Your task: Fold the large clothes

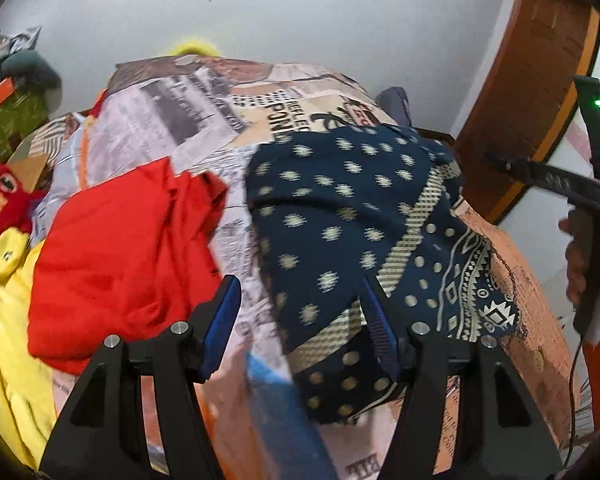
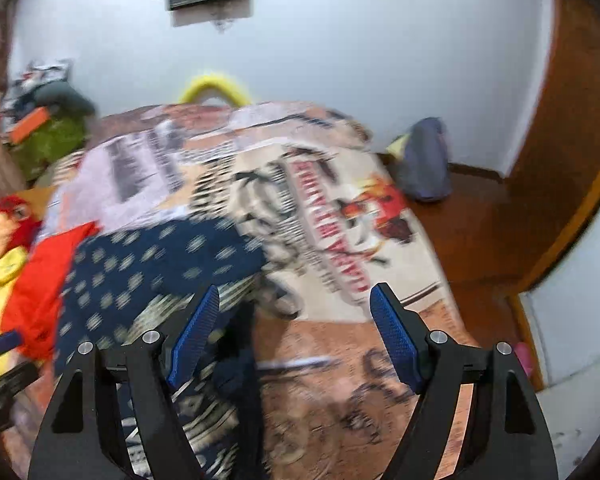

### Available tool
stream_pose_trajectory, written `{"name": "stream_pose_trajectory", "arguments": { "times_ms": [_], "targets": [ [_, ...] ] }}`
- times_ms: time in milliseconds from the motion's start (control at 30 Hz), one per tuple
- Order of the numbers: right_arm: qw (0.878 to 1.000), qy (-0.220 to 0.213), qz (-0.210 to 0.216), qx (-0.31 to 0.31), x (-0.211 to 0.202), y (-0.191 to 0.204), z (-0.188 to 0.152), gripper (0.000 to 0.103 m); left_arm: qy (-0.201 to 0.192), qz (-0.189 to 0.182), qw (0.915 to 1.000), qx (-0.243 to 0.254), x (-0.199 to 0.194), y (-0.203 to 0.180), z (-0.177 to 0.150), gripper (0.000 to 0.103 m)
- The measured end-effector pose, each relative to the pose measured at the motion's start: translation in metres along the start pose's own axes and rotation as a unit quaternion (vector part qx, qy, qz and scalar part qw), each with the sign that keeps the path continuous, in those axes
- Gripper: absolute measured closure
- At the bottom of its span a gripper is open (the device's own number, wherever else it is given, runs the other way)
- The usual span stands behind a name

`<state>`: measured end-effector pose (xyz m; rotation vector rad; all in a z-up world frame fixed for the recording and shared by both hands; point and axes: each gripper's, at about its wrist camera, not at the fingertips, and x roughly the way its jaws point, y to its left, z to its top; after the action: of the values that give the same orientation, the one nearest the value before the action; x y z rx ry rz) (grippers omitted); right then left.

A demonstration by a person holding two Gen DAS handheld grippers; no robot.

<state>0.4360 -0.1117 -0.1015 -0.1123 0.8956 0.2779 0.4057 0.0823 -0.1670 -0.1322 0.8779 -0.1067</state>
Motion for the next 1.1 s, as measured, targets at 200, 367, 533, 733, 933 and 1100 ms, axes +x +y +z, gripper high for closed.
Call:
{"name": "stream_pose_trajectory", "arguments": {
  "times_ms": [200, 367, 533, 733, 933, 1100],
  "targets": [
    [0.995, 0.07, 0.069, -0.019, 0.023, 0.019, -0.035, 0.028, 0.029, -0.003, 0.9994, 0.019, 0.02, -0.021, -0.004, 0.042],
    [0.988, 0.134, 0.074, -0.032, 0.039, 0.018, -0.07, 0.028, 0.037, 0.01, 0.9985, 0.038, 0.022, -0.026, -0.016, 0.038],
    [0.985, 0.144, 0.074, -0.052, 0.02, 0.013, -0.094, 0.028, 0.043, 0.014, 0.998, 0.044, 0.015, -0.025, -0.024, 0.034],
    [0.986, 0.135, 0.068, -0.072, -0.006, 0.011, -0.102, 0.028, 0.051, 0.022, 0.997, 0.053, 0.004, -0.025, -0.034, 0.034],
    [0.99, 0.098, 0.079, -0.065, -0.018, 0.006, -0.088, 0.028, 0.038, 0.026, 0.9975, 0.053, -0.007, -0.02, -0.026, 0.034],
    [0.989, 0.097, 0.113, -0.011, -0.002, -0.003, -0.073, 0.028, 0.045, -0.023, 0.9985, -0.022, 0.004, 0.007, -0.005, 0.032]
  ]
}}
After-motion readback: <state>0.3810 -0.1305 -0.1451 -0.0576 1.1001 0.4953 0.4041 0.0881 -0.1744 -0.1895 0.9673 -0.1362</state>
